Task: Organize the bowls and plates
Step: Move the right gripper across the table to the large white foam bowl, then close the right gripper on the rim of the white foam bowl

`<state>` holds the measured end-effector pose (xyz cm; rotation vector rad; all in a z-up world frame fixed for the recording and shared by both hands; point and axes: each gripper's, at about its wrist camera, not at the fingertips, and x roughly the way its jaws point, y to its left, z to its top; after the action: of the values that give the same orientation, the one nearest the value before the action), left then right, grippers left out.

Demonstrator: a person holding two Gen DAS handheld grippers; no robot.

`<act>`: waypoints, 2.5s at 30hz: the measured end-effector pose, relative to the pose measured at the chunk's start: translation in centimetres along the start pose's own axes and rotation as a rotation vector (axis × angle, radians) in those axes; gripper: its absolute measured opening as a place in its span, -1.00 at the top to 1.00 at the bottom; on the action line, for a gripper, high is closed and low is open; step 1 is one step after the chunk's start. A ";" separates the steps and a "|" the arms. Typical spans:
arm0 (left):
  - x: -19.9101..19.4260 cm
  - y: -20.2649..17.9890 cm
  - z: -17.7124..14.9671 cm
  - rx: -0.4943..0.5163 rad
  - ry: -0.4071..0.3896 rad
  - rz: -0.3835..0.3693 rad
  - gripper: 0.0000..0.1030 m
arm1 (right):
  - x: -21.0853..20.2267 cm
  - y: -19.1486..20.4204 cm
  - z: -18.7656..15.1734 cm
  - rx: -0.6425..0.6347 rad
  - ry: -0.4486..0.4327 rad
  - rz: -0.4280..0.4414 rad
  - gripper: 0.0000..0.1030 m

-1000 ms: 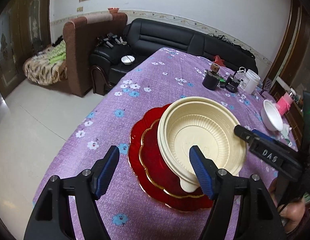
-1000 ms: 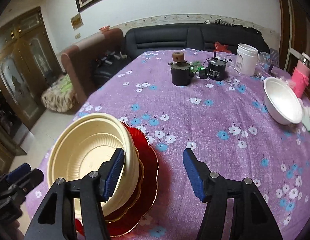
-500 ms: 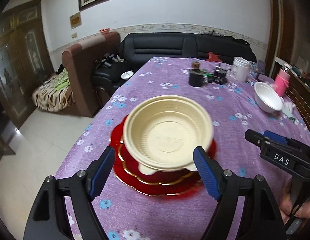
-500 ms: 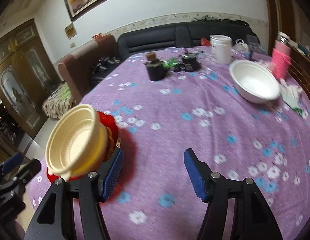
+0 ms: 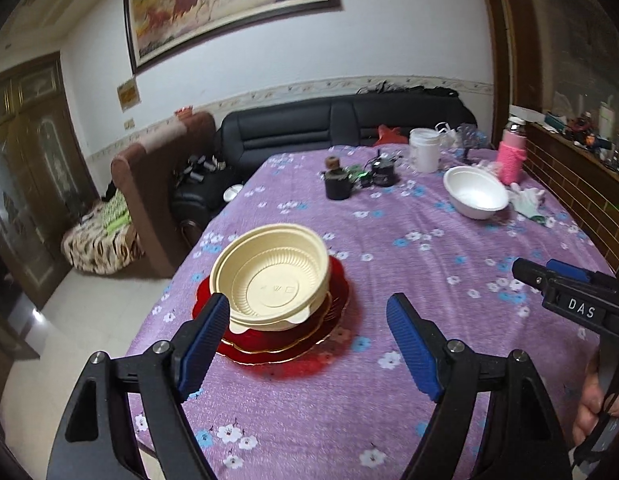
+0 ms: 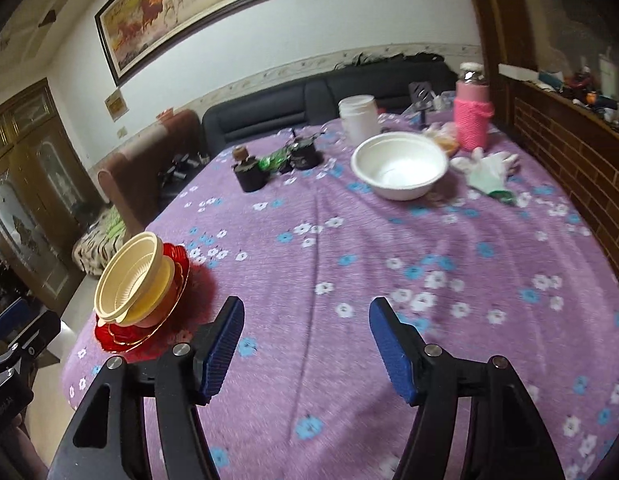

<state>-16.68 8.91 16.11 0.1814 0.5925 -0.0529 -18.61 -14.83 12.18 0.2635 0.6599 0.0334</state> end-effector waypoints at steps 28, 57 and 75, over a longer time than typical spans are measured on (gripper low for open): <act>-13.4 7.6 23.1 -0.010 -0.187 0.015 -0.81 | -22.1 -5.4 25.1 0.163 -0.322 -0.057 -0.41; 30.4 -20.1 16.9 0.088 0.479 -0.440 -0.80 | 19.6 -19.7 15.5 0.337 0.162 -0.068 -0.03; 37.0 -23.3 14.2 -0.006 0.631 -0.537 0.68 | 22.9 -18.4 14.6 0.297 0.229 -0.055 0.69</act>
<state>19.40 -16.52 3.38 0.0230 1.2594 -0.5279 7.45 -33.35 4.83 0.5325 0.9005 -0.0888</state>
